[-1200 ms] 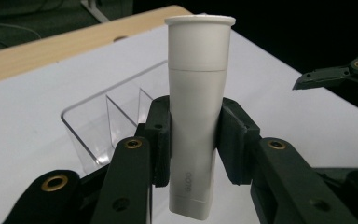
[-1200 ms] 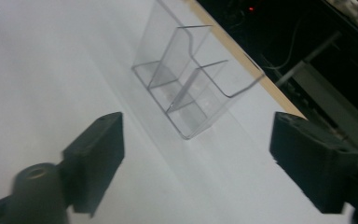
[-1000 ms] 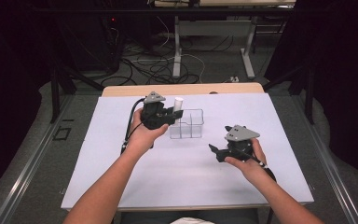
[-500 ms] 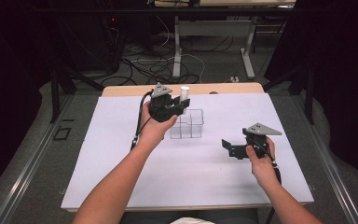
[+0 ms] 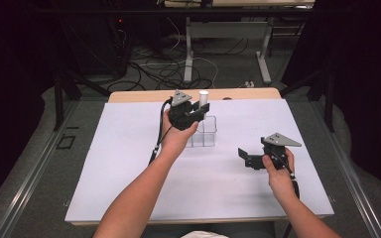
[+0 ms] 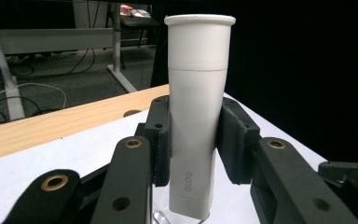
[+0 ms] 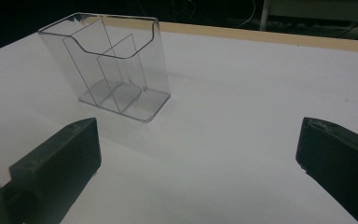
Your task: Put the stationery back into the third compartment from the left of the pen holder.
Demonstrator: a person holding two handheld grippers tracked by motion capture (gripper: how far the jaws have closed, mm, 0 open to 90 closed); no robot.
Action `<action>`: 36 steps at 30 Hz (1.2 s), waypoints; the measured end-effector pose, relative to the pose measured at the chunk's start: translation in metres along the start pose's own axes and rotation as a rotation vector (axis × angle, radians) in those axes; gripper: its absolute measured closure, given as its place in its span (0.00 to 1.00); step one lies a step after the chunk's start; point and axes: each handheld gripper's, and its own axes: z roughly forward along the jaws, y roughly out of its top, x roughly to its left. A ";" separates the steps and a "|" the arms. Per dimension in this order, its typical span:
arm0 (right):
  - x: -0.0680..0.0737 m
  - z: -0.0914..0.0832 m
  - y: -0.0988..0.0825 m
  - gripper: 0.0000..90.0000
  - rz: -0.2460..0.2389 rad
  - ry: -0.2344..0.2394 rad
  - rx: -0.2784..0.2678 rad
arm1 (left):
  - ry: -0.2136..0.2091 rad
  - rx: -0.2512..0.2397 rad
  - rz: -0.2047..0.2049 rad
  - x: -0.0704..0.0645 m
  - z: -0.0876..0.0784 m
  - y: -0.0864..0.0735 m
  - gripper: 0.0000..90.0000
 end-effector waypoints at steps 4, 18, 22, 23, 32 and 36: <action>-0.002 0.001 -0.001 0.00 -0.003 -0.003 0.013 | 0.012 0.005 -0.012 0.000 0.009 -0.009 0.76; -0.001 0.004 -0.005 0.00 0.001 0.021 0.032 | 0.008 0.058 -0.043 -0.004 0.036 -0.039 0.76; -0.001 0.005 -0.006 0.00 0.008 0.035 0.034 | 0.014 0.078 -0.027 -0.004 0.041 -0.043 0.76; -0.001 0.005 -0.006 0.00 0.007 0.036 0.035 | 0.017 0.082 -0.021 -0.004 0.042 -0.044 0.76; 0.000 0.006 -0.006 0.00 0.012 0.043 0.038 | 0.035 0.105 -0.023 -0.002 0.047 -0.050 0.76; 0.000 0.006 -0.006 0.00 0.013 0.050 0.041 | 0.044 0.110 -0.013 0.000 0.047 -0.051 0.76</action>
